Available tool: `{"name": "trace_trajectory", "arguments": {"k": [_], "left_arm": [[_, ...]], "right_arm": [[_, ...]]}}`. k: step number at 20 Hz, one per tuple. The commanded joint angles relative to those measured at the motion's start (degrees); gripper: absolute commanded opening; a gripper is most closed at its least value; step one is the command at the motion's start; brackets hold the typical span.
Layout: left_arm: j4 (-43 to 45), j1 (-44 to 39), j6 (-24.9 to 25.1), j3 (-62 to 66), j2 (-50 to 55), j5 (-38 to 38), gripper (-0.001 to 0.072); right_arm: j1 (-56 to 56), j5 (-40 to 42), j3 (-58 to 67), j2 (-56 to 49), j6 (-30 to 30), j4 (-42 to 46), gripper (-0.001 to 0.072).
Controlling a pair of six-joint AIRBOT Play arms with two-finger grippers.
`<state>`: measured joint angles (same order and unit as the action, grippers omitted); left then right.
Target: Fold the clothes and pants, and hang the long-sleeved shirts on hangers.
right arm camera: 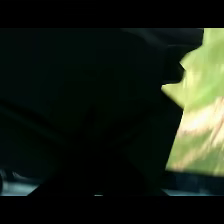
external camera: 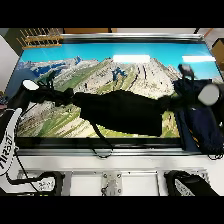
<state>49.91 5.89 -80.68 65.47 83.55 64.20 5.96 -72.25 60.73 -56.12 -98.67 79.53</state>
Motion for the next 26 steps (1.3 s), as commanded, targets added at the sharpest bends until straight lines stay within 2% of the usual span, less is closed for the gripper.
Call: {"name": "trace_trajectory", "arguments": {"k": [1,4,8,14,15,16,17,21,24,25,26], "left_arm": [[0.07,-0.24,1.90,-7.74,-2.99,-0.76,0.0018],[-0.13,-0.57,3.93,-12.87,-3.04,-2.80,0.0019],[-0.11,-0.96,3.98,-16.55,-3.06,-5.31,0.0018],[-0.15,-0.96,5.51,-16.72,-3.06,0.81,0.0021],[-0.15,-0.94,5.66,-16.70,-3.17,1.79,0.0200],[-0.17,-0.94,6.12,-16.68,-3.91,2.40,0.0465],[-0.15,-0.63,6.40,-16.65,-5.40,2.67,0.0501],[0.04,2.45,5.66,-16.70,-16.74,4.09,0.0501],[-0.22,2.78,4.76,-16.74,-23.58,5.31,0.0500],[-0.39,2.78,4.74,-16.76,-25.11,5.22,0.0472],[-0.39,2.80,4.74,-16.76,-26.56,5.22,0.0259]], "right_arm": [[0.33,1.60,-22.05,11.80,-2.32,-0.22,0.0013],[0.52,5.14,-31.34,15.04,-3.37,-1.11,0.0013],[0.57,5.44,-34.27,14.91,-3.34,-0.98,0.0013],[0.52,6.03,-33.97,14.69,-4.68,-0.90,0.0027],[0.44,6.03,-33.40,14.80,-5.46,-1.11,0.0112],[0.39,5.77,-32.17,14.80,-5.68,-1.29,0.0413],[0.33,4.48,-29.79,14.80,-5.68,-1.29,0.0720],[-6.88,-4.59,-16.76,14.75,-0.28,-1.27,0.0714],[-19.47,-4.96,-15.58,14.12,5.05,-4.11,0.0714],[-24.28,-4.94,-16.44,13.00,8.61,-7.02,0.0714],[-28.94,-4.92,-17.57,11.63,12.66,-10.36,0.0714]]}}
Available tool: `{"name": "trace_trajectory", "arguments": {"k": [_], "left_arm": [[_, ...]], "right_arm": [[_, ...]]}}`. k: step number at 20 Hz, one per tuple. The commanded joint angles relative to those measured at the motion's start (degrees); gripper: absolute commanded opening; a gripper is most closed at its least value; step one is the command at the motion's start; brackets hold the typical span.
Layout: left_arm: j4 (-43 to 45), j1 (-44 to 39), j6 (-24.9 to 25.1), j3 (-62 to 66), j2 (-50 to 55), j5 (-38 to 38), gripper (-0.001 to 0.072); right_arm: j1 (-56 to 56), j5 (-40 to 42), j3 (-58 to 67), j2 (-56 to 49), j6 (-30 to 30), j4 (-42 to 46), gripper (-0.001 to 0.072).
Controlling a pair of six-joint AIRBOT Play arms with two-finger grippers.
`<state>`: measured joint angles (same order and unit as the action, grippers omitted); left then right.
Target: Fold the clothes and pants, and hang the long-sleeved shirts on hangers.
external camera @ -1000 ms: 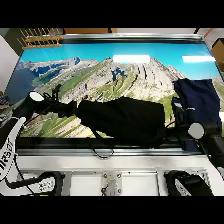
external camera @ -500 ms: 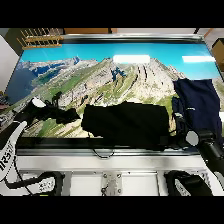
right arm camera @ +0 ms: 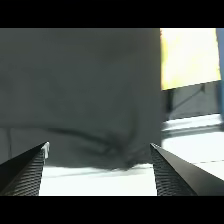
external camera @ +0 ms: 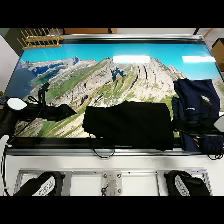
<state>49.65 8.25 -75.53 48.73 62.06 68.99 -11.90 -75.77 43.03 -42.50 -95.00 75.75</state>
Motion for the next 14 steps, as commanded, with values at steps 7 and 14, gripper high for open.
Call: {"name": "trace_trajectory", "arguments": {"k": [7,14], "left_arm": [[-0.37,0.35,-0.39,-0.02,-10.38,-0.59,0.0019],[-0.31,-13.57,-2.82,0.00,-6.19,-7.34,0.0019]], "right_arm": [[-34.88,-1.49,-4.66,-24.00,32.11,-21.75,0.0718],[-29.57,1.53,-4.68,-35.36,38.25,-26.95,0.0717]]}}
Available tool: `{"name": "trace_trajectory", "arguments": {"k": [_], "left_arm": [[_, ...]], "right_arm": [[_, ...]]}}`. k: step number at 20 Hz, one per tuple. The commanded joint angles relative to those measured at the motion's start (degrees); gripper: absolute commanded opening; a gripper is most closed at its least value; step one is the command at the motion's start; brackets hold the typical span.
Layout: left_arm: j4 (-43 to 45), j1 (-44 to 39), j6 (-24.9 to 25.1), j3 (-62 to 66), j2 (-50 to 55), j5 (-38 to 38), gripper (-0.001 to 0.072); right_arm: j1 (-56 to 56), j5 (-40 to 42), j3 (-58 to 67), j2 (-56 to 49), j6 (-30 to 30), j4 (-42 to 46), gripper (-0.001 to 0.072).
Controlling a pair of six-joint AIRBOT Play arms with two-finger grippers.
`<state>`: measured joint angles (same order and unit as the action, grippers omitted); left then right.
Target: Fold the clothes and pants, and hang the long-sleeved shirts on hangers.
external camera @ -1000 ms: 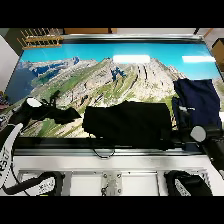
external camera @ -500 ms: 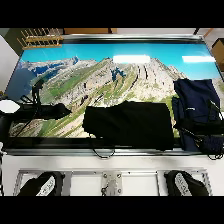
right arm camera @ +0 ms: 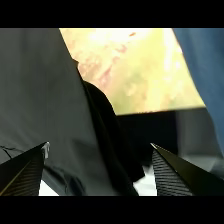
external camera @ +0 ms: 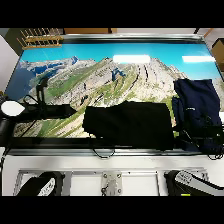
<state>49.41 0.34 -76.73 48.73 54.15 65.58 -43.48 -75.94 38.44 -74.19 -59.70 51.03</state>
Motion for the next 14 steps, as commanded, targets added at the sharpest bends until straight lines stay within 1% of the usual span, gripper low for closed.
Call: {"name": "trace_trajectory", "arguments": {"k": [1,3,7,12,13,14], "left_arm": [[-0.07,-7.61,-2.34,0.02,2.58,-5.35,0.0019],[-0.07,-10.75,-2.82,0.09,4.02,-6.95,0.0019],[-0.07,-13.92,-2.86,0.13,5.25,-7.13,0.0019],[-0.09,-14.14,-3.32,0.13,5.20,-7.08,0.0019],[-0.09,-14.14,-3.30,0.13,5.20,-7.10,0.0018],[-0.09,-14.14,-3.32,0.13,5.20,-7.13,0.0019]], "right_arm": [[3.41,2.60,-0.11,-4.02,2.93,-2.25,0.0717],[6.82,4.13,-0.11,-4.94,2.91,-2.23,0.0717],[12.81,5.44,-0.11,-6.86,2.91,-3.34,0.0717],[19.54,5.46,-0.11,-8.15,2.91,-5.75,0.0712],[20.94,5.46,-0.09,-8.13,2.95,-6.54,0.0708],[22.14,5.46,-0.09,-8.15,3.02,-7.28,0.0687]]}}
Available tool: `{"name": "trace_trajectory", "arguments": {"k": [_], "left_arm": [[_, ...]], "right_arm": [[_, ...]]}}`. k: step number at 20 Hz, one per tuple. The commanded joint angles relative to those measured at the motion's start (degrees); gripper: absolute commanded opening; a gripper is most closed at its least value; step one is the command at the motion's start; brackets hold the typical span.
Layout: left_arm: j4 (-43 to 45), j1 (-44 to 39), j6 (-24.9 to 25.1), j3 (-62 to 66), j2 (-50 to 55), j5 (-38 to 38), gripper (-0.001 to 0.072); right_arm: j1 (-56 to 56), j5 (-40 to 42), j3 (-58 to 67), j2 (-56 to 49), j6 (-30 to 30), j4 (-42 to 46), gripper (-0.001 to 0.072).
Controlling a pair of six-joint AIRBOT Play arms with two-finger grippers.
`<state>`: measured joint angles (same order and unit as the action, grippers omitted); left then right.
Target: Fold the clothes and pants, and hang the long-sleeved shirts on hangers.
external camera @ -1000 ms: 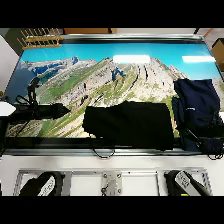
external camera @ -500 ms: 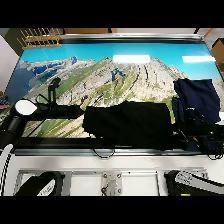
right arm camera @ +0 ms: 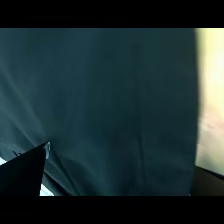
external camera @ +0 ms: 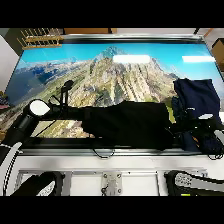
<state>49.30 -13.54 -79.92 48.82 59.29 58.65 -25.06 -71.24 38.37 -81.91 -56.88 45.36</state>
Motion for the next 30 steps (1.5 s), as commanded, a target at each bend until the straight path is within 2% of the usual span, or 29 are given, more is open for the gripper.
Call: {"name": "trace_trajectory", "arguments": {"k": [1,2,3,4,5,7,11,16,19,23,27,30], "left_arm": [[0.02,-0.26,-0.13,0.04,0.07,-0.17,0.0019],[0.02,-0.26,-0.13,0.04,0.07,-0.20,0.0019],[0.02,-0.26,-0.13,0.04,0.07,-0.20,0.0019],[0.02,-0.26,-0.13,0.04,0.07,-0.20,0.0019],[0.02,-0.26,-0.17,0.04,0.07,-0.20,0.0019],[0.04,-0.26,-0.22,0.04,0.07,-0.24,0.0019],[0.02,-0.28,-0.28,0.04,0.07,-0.22,0.0019],[0.04,-0.26,-0.48,0.04,0.07,-0.20,0.0019],[0.04,-0.28,-0.48,0.02,0.07,-0.22,0.0018],[0.04,-0.26,-0.48,0.02,0.09,-0.22,0.0018],[0.04,-0.28,-0.48,0.02,0.09,-0.22,0.0019],[0.07,-0.28,-0.48,0.02,0.09,-0.24,0.0019]], "right_arm": [[4.98,0.74,-0.02,-0.42,1.27,-2.80,0.0478],[6.21,0.72,-0.02,-0.42,2.56,-4.37,0.0194],[7.19,0.70,0.02,-0.39,3.69,-5.95,0.0074],[7.96,0.68,0.31,-0.28,4.24,-7.06,0.0012],[8.57,0.46,1.44,-0.09,4.11,-6.93,0.0013],[8.72,-1.11,6.47,0.76,-0.33,-5.95,0.0012],[8.59,-0.61,27.23,1.77,-16.92,4.98,0.0012],[6.25,7.06,54.51,-1.86,-33.99,23.17,0.0011],[2.29,12.31,64.57,-5.11,-39.45,25.38,0.0012],[-4.17,19.61,67.19,-5.40,-45.44,25.40,0.0012],[-10.56,19.54,67.17,-3.74,-50.18,25.49,0.0011],[-13.38,15.41,67.12,-0.76,-54.38,31.19,0.0010]]}}
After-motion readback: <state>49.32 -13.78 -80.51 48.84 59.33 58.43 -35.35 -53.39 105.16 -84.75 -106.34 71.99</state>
